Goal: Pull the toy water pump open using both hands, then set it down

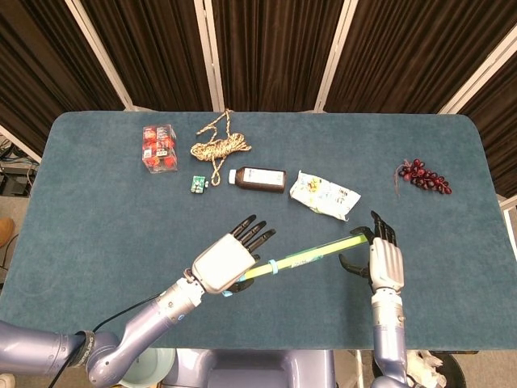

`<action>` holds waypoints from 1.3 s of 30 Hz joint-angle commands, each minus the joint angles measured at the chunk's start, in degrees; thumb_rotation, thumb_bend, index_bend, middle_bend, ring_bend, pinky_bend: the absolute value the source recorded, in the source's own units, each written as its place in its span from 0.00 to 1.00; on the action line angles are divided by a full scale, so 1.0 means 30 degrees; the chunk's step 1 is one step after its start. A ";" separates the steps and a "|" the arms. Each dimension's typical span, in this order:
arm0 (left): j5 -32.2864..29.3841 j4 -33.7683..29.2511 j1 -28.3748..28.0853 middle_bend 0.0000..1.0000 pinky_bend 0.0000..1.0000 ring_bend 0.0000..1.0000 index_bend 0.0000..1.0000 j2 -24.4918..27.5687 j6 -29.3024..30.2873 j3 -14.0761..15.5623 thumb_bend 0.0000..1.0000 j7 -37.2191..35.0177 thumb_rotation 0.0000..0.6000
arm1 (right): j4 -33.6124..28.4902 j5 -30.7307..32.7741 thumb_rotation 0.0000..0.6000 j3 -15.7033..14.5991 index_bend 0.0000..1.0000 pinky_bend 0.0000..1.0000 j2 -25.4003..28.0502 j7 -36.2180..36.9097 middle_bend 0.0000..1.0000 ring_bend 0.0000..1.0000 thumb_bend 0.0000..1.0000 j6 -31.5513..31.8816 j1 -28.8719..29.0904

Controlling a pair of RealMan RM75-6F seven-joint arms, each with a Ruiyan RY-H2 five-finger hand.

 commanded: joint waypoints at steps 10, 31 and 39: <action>-0.0086 -0.0113 -0.0142 0.06 0.00 0.00 0.69 0.0252 0.0124 0.0058 0.39 -0.0040 1.00 | 0.0061 0.0272 1.00 0.0317 0.36 0.00 0.0156 0.0026 0.06 0.00 0.29 0.0072 0.0131; -0.0017 -0.0227 -0.0256 0.06 0.00 0.00 0.69 0.0406 0.0321 0.0225 0.39 -0.0182 1.00 | 0.0281 0.0816 1.00 0.0490 0.50 0.00 0.0646 0.0320 0.10 0.00 0.50 -0.0018 0.0189; 0.0007 -0.0219 -0.0195 0.06 0.00 0.00 0.69 0.0544 0.0396 0.0327 0.39 -0.0287 1.00 | 0.0354 0.1037 1.00 0.0801 0.58 0.00 0.0991 0.0385 0.12 0.00 0.51 0.0075 0.0182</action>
